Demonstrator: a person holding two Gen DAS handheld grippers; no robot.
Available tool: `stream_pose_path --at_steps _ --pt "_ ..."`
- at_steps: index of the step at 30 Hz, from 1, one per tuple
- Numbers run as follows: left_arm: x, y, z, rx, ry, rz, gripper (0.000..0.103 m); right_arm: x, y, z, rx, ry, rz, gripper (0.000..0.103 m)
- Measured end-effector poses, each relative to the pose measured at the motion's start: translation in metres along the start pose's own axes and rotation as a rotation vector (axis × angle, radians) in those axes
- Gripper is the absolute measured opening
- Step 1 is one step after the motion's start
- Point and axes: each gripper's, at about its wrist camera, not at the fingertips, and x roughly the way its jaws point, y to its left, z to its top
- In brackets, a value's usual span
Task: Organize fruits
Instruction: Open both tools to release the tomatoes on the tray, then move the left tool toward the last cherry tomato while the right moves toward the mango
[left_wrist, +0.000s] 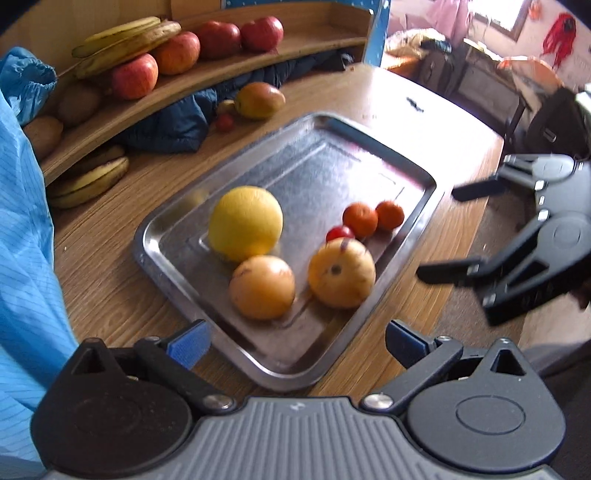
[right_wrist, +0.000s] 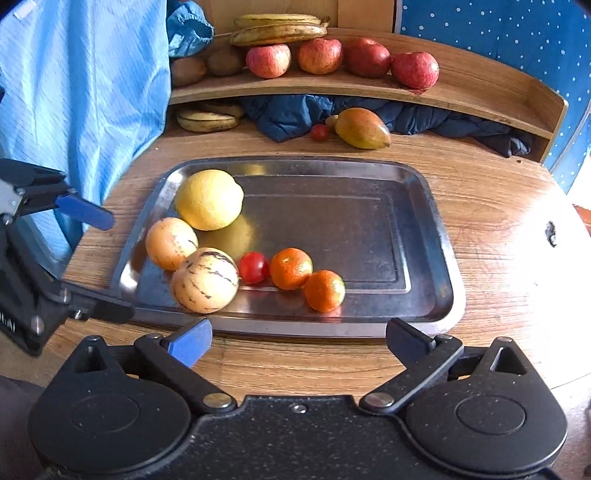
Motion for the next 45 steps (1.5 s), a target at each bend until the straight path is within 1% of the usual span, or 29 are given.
stream_pose_path --at_steps 4,6,9,13,17,21,23,29,34,40,45 --pt "0.003 0.000 -0.004 0.002 0.031 -0.004 0.103 0.002 -0.004 0.002 0.007 0.013 -0.036 0.102" --pt "0.004 0.000 -0.004 0.005 0.040 0.010 0.103 0.003 -0.008 0.005 0.017 0.017 -0.050 0.102" --pt "0.002 0.004 -0.005 -0.004 0.043 0.029 0.103 0.004 -0.014 0.011 0.034 0.000 -0.046 0.102" --pt "0.003 0.015 -0.003 -0.056 0.060 0.045 0.103 0.008 -0.019 0.015 0.026 -0.002 -0.044 0.102" --pt "0.005 0.021 0.004 -0.084 0.075 0.058 0.103 0.015 -0.028 0.022 0.023 -0.009 -0.032 0.102" --pt "0.002 0.028 0.017 -0.156 0.069 0.049 0.103 0.021 -0.040 0.034 0.019 -0.017 -0.016 0.102" --pt "0.002 0.030 0.025 -0.182 0.059 0.056 0.103 0.024 -0.045 0.042 0.012 -0.022 -0.014 0.102" --pt "0.007 0.029 0.049 -0.197 0.008 0.096 0.103 0.030 -0.062 0.058 -0.026 -0.030 0.000 0.102" --pt "0.025 0.025 0.073 -0.233 0.003 0.137 0.103 0.034 -0.078 0.067 -0.054 -0.031 -0.004 0.102" --pt "0.044 0.027 0.100 -0.310 -0.018 0.148 0.103 0.038 -0.096 0.076 -0.083 -0.041 -0.011 0.102" --pt "0.060 0.032 0.124 -0.368 -0.036 0.196 0.102 0.046 -0.107 0.081 -0.108 -0.038 0.002 0.102"
